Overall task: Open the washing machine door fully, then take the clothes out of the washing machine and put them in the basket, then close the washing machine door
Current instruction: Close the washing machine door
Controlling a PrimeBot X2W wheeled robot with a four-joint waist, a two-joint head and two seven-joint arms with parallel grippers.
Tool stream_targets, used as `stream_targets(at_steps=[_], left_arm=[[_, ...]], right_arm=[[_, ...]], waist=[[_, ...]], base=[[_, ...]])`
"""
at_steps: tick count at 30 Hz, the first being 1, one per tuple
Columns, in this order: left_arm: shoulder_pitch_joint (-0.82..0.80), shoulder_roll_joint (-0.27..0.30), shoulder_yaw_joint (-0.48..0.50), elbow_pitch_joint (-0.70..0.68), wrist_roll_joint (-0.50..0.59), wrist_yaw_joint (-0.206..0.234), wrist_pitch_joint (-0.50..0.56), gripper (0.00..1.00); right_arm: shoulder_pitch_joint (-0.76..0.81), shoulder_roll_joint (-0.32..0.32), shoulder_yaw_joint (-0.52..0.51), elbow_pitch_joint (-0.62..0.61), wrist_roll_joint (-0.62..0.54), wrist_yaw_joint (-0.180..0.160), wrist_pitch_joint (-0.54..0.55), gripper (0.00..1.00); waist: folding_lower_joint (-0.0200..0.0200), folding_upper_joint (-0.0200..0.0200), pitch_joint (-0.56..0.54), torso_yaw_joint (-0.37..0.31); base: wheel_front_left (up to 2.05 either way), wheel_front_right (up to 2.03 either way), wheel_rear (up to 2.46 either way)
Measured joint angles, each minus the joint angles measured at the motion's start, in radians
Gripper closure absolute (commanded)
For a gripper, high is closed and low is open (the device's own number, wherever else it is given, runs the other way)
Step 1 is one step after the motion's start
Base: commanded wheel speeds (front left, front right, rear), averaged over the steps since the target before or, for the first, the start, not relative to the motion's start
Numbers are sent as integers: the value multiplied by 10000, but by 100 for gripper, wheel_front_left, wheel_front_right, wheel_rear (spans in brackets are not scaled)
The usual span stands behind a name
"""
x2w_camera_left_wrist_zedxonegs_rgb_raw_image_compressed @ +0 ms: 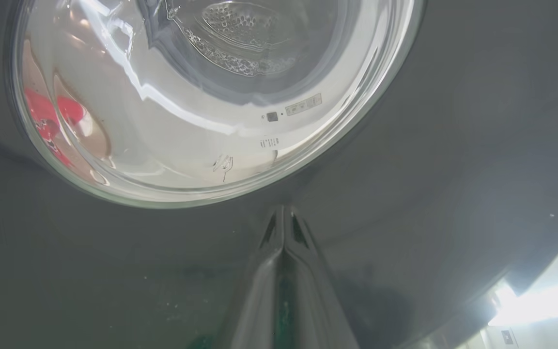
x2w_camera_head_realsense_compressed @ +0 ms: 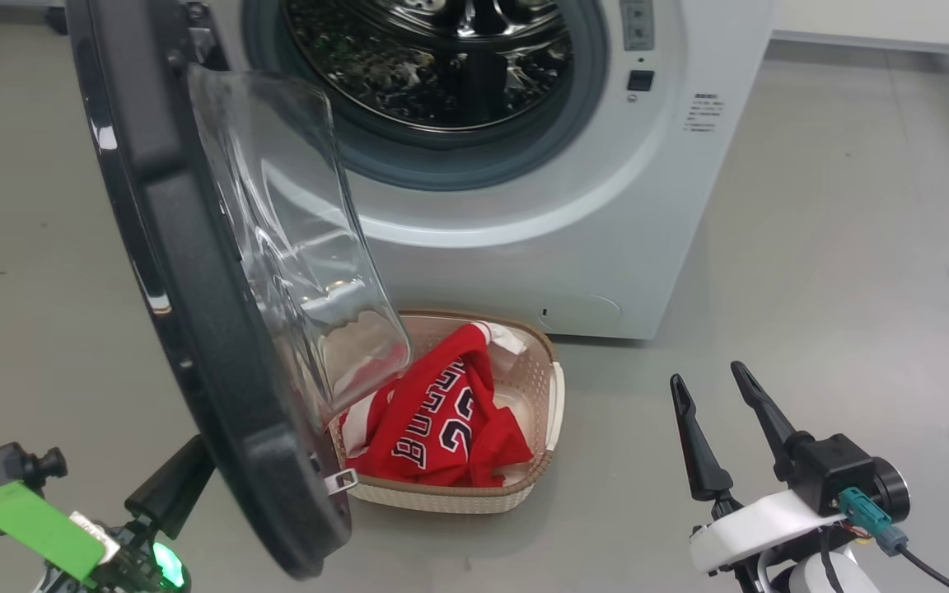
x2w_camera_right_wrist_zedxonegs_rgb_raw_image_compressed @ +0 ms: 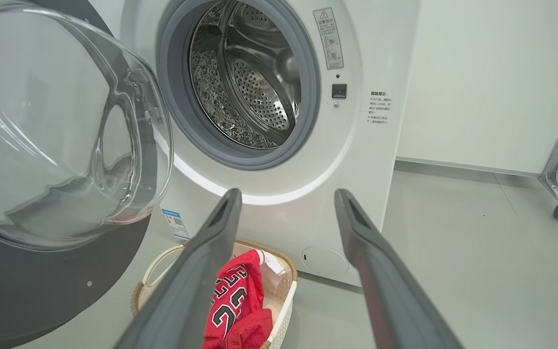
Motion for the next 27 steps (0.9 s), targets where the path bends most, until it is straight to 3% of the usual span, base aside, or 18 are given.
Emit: stream_targets(at_steps=[11, 27], left_arm=[[192, -132, -286, -579, 38, 0, 221, 100], [25, -286, -802, -320, 612, -2, 247, 100]], right_arm=[[-318, 19, 88, -10, 21, 4, 0, 0], [-720, 58, 186, -65, 138, 46, -2, 0]], waist=[[0, 0, 316, -1198], [0, 0, 839, -2841]], base=[[0, 0, 0], [0, 0, 0]])
